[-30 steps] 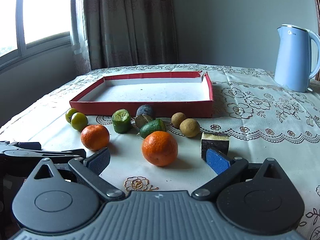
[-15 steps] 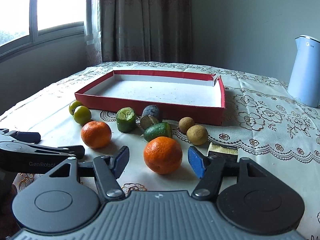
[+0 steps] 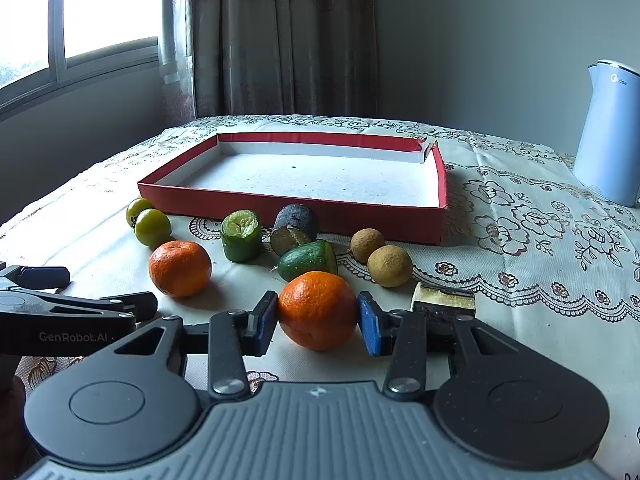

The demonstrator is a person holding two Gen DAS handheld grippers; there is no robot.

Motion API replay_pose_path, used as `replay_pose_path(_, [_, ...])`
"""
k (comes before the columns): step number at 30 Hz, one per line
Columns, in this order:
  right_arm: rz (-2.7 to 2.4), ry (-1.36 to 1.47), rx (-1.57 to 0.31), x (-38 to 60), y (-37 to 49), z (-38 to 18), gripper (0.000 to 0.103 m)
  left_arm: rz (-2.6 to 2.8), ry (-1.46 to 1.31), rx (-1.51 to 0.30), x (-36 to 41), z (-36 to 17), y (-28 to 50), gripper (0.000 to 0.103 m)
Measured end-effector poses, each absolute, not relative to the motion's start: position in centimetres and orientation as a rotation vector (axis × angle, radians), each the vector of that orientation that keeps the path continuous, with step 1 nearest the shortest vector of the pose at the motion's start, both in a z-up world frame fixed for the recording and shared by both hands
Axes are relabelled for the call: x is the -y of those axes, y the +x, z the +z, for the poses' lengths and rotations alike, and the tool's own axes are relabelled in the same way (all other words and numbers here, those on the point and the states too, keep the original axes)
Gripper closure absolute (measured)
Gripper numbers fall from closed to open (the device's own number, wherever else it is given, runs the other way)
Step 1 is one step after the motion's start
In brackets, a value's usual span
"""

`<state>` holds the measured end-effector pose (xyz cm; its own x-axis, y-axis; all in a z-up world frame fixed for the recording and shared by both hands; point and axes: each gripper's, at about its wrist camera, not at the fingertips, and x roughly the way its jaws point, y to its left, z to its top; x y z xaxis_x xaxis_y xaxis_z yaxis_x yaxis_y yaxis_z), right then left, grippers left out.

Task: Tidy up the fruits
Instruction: 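Lift the mandarin with the right gripper and carry it into the tray, then open the right gripper to release the mandarin and withdraw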

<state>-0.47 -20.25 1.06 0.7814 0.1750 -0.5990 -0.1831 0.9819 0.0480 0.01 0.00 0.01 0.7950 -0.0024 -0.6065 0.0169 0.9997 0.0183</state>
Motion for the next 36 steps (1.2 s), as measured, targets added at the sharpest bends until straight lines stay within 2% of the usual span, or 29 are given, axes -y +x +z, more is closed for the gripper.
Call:
replay_pose_path(9, [0.210, 0.014, -0.560, 20.5, 0.0, 4.3, 0.061, -0.011, 0.024, -0.652, 0.0, 0.0, 0.0, 0.000])
replay_pose_path(15, [0.197, -0.009, -0.514, 20.4, 4.5, 6.8, 0.061, -0.010, 0.023, -0.652, 0.0, 0.0, 0.0, 0.000])
replay_pose_path(23, [0.110, 0.006, -0.588, 20.8, 12.3, 4.7, 0.061, -0.010, 0.024, -0.652, 0.0, 0.0, 0.0, 0.000])
replay_pose_path(30, [0.066, 0.019, -0.652, 21.4, 14.8, 3.2, 0.059, -0.011, 0.024, -0.652, 0.0, 0.0, 0.0, 0.000])
replay_pose_path(33, [0.054, 0.052, -0.603, 22.3, 12.9, 3.9, 0.053, -0.011, 0.025, -0.652, 0.0, 0.0, 0.0, 0.000])
replay_pose_path(35, [0.082, 0.067, -0.558, 23.0, 10.4, 4.6, 0.043, -0.012, 0.024, -0.652, 0.0, 0.0, 0.1, 0.000])
replay_pose_path(36, [0.093, 0.072, -0.533, 23.3, 8.9, 4.8, 0.032, -0.011, 0.025, -0.652, 0.0, 0.0, 0.1, 0.000])
